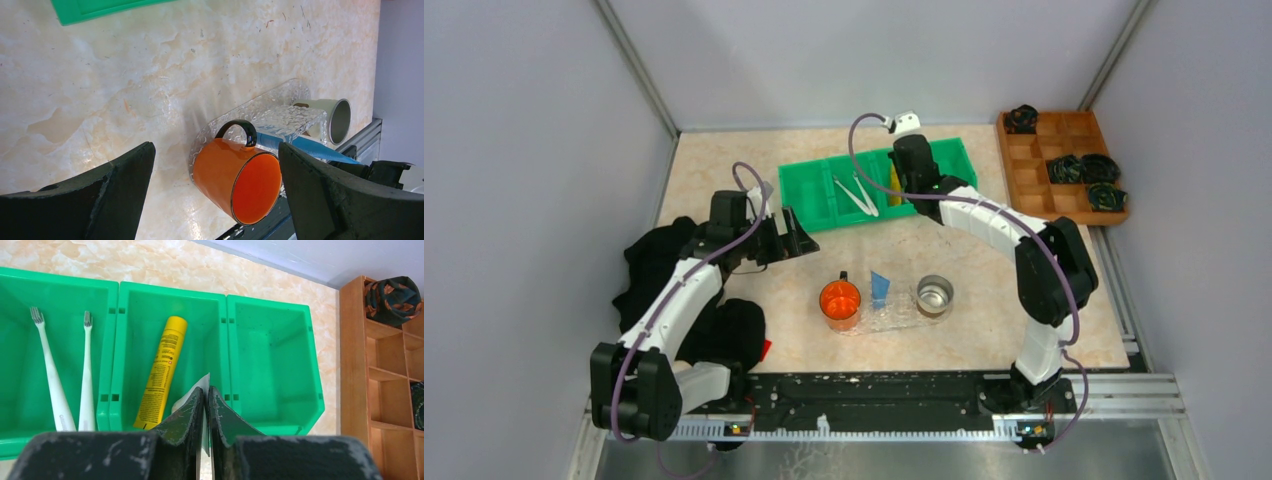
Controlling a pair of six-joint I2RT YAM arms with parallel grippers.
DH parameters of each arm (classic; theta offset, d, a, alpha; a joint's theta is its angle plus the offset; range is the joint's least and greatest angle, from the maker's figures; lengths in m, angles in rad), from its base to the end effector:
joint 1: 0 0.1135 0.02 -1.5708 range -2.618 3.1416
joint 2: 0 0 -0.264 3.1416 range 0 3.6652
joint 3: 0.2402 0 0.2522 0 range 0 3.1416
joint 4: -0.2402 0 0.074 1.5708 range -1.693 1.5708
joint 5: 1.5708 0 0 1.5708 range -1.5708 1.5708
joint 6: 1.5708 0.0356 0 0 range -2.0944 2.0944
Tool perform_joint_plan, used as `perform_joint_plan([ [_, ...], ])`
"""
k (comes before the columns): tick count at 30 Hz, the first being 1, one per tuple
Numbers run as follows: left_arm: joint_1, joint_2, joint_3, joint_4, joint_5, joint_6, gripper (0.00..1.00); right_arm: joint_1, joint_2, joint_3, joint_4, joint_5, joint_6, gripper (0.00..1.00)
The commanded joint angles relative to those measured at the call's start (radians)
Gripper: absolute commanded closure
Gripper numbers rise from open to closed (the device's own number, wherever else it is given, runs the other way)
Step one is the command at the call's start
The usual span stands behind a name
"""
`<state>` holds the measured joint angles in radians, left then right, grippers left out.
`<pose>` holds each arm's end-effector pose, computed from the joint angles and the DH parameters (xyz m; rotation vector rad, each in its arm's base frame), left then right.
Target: Prepare toiletry sets of a toothbrush and toothpaste on the tray
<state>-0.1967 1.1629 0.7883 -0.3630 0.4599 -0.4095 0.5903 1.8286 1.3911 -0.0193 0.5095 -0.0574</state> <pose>0.2358 -0.0631 0.2508 -0.0075 2.3599 -0.8345 0.3660 0.2243 0.2730 -0.3198 1.9438 -0.1696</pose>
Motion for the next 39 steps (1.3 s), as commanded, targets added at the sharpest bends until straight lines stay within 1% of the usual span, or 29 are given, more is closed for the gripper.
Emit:
perform_joint_plan([
  [1,-0.001,-0.002,0.012,-0.007,-0.006,0.014,0.01,-0.009,0.009,0.001,-0.039,-0.036,0.031,0.95],
  [4,-0.001,-0.001,0.017,-0.011,-0.009,0.016,0.01,-0.010,0.006,0.001,-0.040,-0.049,0.036,1.00],
  [8,-0.001,0.003,0.023,-0.015,-0.012,0.018,0.01,-0.012,-0.018,0.003,-0.045,-0.058,0.039,1.00],
  [10,-0.001,0.003,0.028,-0.025,-0.015,0.023,0.01,-0.013,-0.055,0.018,-0.065,-0.059,0.041,1.00],
  [14,-0.001,-0.005,0.043,-0.046,-0.028,0.029,0.01,-0.015,-0.164,0.066,-0.124,-0.070,0.037,1.00],
  [20,-0.001,-0.039,0.058,-0.067,-0.029,0.026,0.01,-0.012,-0.298,0.149,-0.297,-0.131,0.063,1.00],
  [26,-0.001,-0.085,0.065,-0.091,-0.023,0.019,0.01,-0.012,-0.476,0.125,-0.446,-0.228,0.150,1.00],
  [29,-0.001,-0.103,0.064,-0.097,-0.023,0.015,0.01,0.002,-0.579,0.062,-0.505,-0.262,0.196,1.00],
  [33,-0.001,-0.125,0.063,-0.101,-0.015,0.012,0.01,0.061,-0.690,-0.027,-0.559,-0.284,0.252,1.00],
  [39,-0.001,-0.141,0.068,-0.102,-0.004,0.007,0.01,0.270,-0.757,-0.070,-0.639,-0.161,0.285,1.00],
])
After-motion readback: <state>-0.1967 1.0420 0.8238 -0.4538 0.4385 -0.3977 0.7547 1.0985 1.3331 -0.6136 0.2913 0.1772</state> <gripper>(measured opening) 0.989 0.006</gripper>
